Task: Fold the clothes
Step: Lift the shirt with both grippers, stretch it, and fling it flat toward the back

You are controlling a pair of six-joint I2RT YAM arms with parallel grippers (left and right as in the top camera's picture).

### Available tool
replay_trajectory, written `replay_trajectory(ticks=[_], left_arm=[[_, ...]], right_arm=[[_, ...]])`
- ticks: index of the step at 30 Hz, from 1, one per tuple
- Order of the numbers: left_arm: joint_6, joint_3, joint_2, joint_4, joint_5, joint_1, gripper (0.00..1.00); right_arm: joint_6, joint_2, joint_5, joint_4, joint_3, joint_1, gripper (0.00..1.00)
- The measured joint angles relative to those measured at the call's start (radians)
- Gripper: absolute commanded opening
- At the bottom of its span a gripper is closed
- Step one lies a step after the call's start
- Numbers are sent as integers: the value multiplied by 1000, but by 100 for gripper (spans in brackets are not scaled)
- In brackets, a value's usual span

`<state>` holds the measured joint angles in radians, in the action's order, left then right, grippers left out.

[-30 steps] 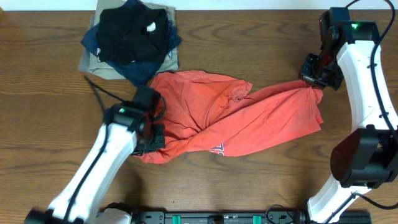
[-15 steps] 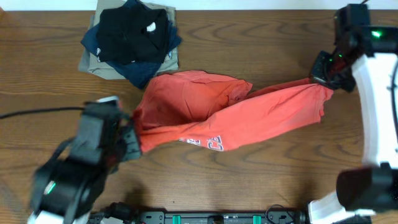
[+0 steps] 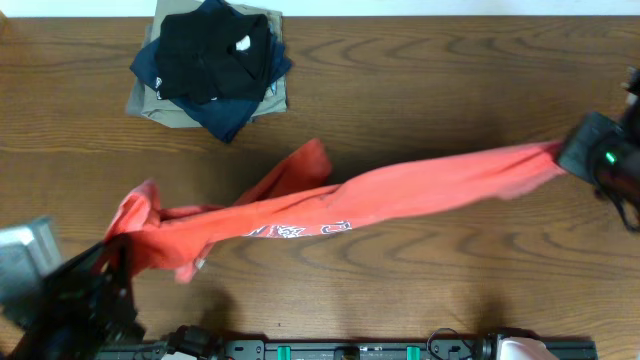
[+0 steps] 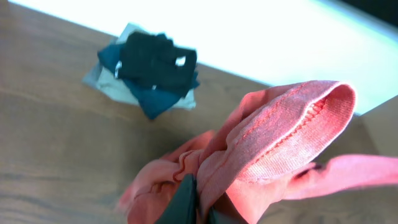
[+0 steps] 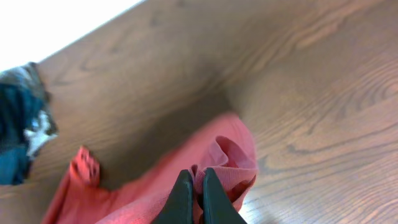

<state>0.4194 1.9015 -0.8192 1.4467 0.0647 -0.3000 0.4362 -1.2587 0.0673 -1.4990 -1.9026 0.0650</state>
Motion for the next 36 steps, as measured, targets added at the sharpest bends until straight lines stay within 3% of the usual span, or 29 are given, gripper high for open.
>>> replay_trajectory(ticks=[10,17,24,26,31,36], left_arm=[[40,30,-92,-74,-2,0,6],[38,31,-405,-365,-116,0,6],[-40,27,-789,-805,-146,0,6],[-60,36,-850,-864,-133,0,7],[-84,230,-918,-874,-111,21,7],[-91,441,-827,-868,-107,41,7]], right_arm=[[-27,37,0,5,-158,0,1],[-34,-158,-34,121,-158,67,1],[-85,-357,-200,436,-152,180,2],[-90,-374,-259,455,-181,211,2],[-90,-384,-349,370,-452,393,2],[-117,-317,-392,290,-612,575,1]])
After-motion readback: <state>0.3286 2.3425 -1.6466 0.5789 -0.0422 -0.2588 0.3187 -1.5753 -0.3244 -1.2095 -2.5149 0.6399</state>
